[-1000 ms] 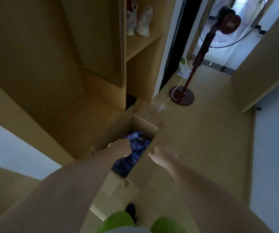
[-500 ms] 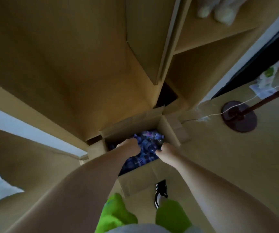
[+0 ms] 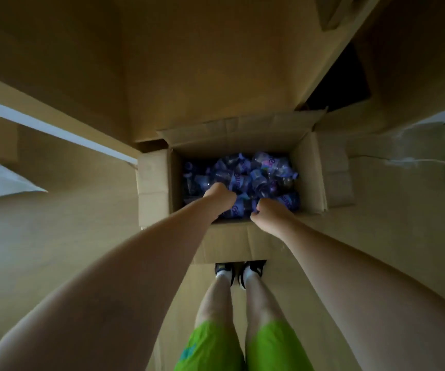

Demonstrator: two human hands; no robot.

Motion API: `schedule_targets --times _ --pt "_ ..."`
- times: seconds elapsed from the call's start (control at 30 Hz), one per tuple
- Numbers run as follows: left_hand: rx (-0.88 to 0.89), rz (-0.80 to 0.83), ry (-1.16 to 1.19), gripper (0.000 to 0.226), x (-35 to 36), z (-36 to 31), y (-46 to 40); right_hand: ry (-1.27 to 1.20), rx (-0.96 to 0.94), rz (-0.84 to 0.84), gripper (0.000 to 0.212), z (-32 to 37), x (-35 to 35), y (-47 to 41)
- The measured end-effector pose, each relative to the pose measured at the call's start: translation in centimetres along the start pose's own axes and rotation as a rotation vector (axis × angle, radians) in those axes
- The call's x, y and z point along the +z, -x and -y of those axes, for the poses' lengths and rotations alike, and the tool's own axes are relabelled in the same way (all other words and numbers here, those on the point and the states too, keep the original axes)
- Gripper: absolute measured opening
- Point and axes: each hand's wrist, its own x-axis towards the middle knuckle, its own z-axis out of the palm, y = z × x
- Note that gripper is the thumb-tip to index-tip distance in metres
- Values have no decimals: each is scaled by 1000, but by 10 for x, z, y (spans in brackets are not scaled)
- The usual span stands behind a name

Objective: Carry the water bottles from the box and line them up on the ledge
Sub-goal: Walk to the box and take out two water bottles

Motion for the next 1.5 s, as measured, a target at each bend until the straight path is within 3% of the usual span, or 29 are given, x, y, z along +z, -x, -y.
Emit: schedule_targets --times 0.13,0.23,0.37,0.63,0.73,0.87,1.07,1.27,1.37,1.43,1.5 --pt "-13 -14 41 26 30 6 -73 76 -27 60 16 -15 28 -71" --pt "10 -22 32 34 59 20 -127 118 -50 61 30 -28 49 -122" --pt "35 -17 -22 35 90 45 -183 135 -45 59 34 -49 73 -177" --pt "69 -3 -36 17 113 69 -250 206 -72 213 57 -71 118 -252" --pt "96 31 -110 27 121 75 -268 231 -61 297 77 -75 130 -274" --pt "107 56 -172 36 131 81 -281 331 -87 379 88 -85 138 -293" --pt "132 132 -241 33 132 83 -282 543 -208 282 79 -91 135 -296" --pt "176 137 -329 38 124 84 -275 297 -204 391 59 -72 117 -284" --pt "229 169 -340 66 119 82 -269 188 -211 502 47 -56 90 -272" --pt "284 228 -352 97 113 82 -261 303 -238 578 46 -41 63 -262" --pt "336 250 -266 104 111 83 -252 438 -287 596 46 -26 38 -251"
